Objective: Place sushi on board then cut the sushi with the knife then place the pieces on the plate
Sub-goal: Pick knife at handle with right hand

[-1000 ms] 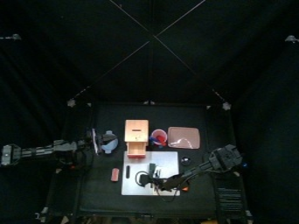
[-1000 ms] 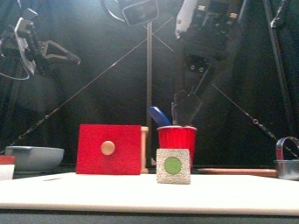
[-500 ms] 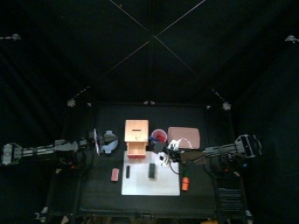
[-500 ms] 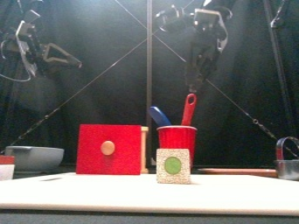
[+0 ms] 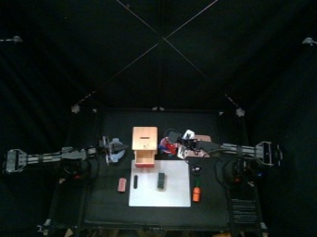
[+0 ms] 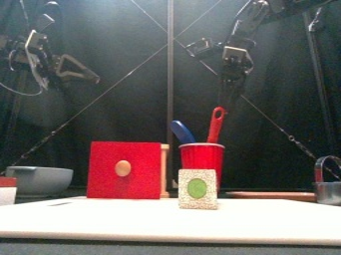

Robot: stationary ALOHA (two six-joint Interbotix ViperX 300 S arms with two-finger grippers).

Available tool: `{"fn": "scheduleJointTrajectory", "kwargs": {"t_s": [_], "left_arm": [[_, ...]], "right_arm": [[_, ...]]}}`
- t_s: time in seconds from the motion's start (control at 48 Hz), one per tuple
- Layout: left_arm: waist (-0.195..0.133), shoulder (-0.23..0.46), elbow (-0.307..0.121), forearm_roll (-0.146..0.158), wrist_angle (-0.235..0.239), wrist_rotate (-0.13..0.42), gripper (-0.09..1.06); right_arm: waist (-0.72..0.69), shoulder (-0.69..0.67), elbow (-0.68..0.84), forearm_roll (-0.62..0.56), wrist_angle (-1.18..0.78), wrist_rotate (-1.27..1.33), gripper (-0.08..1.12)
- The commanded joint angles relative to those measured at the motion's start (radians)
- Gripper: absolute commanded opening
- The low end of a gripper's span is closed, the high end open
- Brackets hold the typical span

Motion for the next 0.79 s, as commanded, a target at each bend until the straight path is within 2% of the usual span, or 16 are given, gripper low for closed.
{"fn": "scheduleJointTrajectory", "kwargs": {"t_s": [0.021, 0.208, 0.292, 0.438, 0.542, 0.792], "left_arm": [[0.005, 0.003, -0.015, -0.009, -0.011, 0.0, 0.08], [0.011, 0.003, -0.015, -0.026, -0.011, 0.002, 0.08], [0.015, 0.002, -0.017, -0.031, -0.014, 0.0, 0.08], [0.026, 0.003, -0.017, -0.029, -0.04, 0.002, 0.08], [0.029, 0.003, -0.015, -0.031, -0.041, 0.0, 0.08], [0.029, 0.003, -0.009, -0.031, -0.041, 0.0, 0.08]], "right_arm": [[0.04, -0.029, -0.008, -0.025, -0.005, 0.003, 0.88], [0.126, -0.06, -0.018, -0.084, 0.031, 0.028, 0.88], [0.163, -0.029, -0.009, -0.117, 0.034, 0.052, 0.88], [0.215, 0.041, -0.008, -0.249, 0.038, 0.067, 0.88], [0.221, 0.083, -0.021, -0.311, 0.077, 0.064, 0.88], [0.218, 0.127, -0.044, -0.333, 0.12, 0.054, 0.87]]}}
